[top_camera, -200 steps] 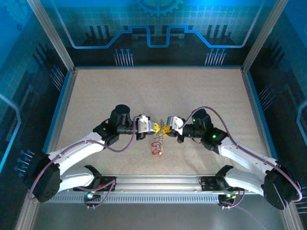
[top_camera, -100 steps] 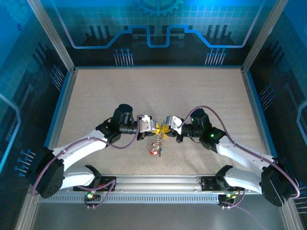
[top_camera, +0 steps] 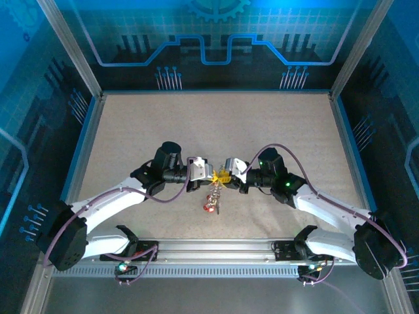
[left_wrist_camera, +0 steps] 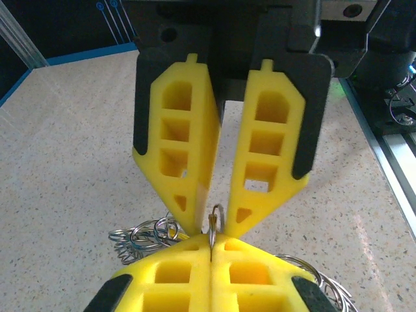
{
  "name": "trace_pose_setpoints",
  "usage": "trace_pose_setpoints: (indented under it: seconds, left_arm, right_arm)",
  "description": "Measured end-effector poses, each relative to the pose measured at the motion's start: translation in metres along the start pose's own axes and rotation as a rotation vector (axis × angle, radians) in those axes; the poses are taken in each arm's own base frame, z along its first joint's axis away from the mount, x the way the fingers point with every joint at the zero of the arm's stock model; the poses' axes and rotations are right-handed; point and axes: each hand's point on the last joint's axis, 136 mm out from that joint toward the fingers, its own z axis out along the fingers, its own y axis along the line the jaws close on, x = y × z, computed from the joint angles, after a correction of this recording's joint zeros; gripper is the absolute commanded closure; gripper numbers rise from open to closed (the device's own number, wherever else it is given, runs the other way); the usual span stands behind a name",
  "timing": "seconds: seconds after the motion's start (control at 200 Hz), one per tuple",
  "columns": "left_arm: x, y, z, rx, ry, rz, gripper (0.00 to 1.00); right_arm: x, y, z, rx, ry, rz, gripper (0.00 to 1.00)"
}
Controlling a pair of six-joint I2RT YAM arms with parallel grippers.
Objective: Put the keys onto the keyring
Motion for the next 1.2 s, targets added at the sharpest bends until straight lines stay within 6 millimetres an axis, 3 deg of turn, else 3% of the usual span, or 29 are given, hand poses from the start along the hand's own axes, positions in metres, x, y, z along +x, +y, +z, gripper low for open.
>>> trace_pose_setpoints:
  seconds: [0.51,1.001,1.066,1.201]
  left_arm:
    - [-0.028,-0.002,-0.010,-0.011,-0.118,0.033,1.00]
    - [-0.036,-0.005,-0.015,-0.006,-0.160,0.057,1.00]
    - [-0.035,-0.005,-0.015,-0.004,-0.161,0.057,1.00]
    - [-0.036,-0.006,-0.015,0.000,-0.165,0.059,1.00]
  right_arm:
    - [-0.018,0.000,-0.022,0.053,-0.045,-0.028,0.74]
    - [-0.007,0.002,-0.012,0.025,-0.027,0.013,1.00]
    - [-0.007,0.002,-0.012,0.023,-0.028,0.014,0.96]
    - [-0.008,0.001,-0.012,0.027,-0.030,0.017,0.76]
